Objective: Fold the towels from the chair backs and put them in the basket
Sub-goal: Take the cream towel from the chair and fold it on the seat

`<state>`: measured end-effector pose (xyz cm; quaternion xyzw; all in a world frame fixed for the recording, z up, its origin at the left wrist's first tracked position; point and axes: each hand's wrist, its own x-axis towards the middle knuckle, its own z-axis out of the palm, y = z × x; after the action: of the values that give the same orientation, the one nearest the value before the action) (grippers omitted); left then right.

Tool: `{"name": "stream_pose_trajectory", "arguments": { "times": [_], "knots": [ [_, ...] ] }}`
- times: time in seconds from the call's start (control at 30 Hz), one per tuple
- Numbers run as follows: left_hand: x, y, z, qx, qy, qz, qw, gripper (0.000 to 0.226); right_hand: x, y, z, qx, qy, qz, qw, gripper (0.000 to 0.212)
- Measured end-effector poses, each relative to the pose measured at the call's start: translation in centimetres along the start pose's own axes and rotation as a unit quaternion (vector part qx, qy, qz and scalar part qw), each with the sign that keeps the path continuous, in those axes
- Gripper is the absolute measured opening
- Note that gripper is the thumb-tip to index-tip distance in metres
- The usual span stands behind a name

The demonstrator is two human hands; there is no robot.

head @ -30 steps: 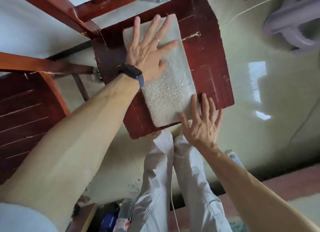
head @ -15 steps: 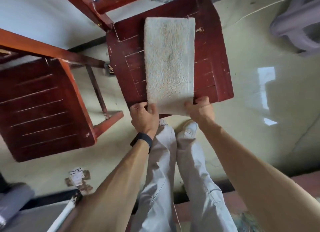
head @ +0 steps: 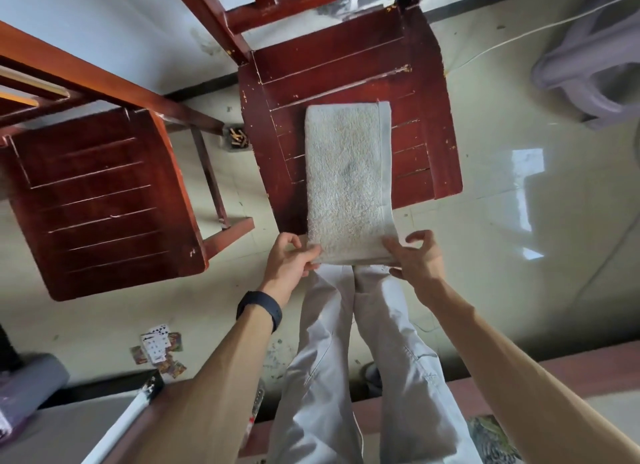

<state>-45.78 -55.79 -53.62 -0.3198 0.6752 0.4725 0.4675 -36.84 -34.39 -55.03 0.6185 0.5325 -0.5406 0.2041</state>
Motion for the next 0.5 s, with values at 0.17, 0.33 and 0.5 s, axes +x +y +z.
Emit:
{"name": "stream_pose_trajectory", "arguments": {
  "times": [0.17, 0.33, 0.5],
  "knots": [
    [-1.6, 2.7, -1.1, -0.060, -0.084, -0.044, 0.994, 0.018, -1.9, -2.1, -0.8, 0.070, -0.069, 0.021, 0.995, 0.018],
    [-0.9, 7.5, -2.6, 0.011, -0.177, 0.016, 0.984, 0.045, -1.7, -7.4, -1.8, 0.090, -0.154, 0.018, 0.984, 0.022],
    [2.3, 11.5, -2.7, 0.257, -0.078, 0.174, 0.947, 0.015, 0.7, -11.5, -2.0, -0.004, -0.196, -0.129, 0.972, 0.008]
  ]
}}
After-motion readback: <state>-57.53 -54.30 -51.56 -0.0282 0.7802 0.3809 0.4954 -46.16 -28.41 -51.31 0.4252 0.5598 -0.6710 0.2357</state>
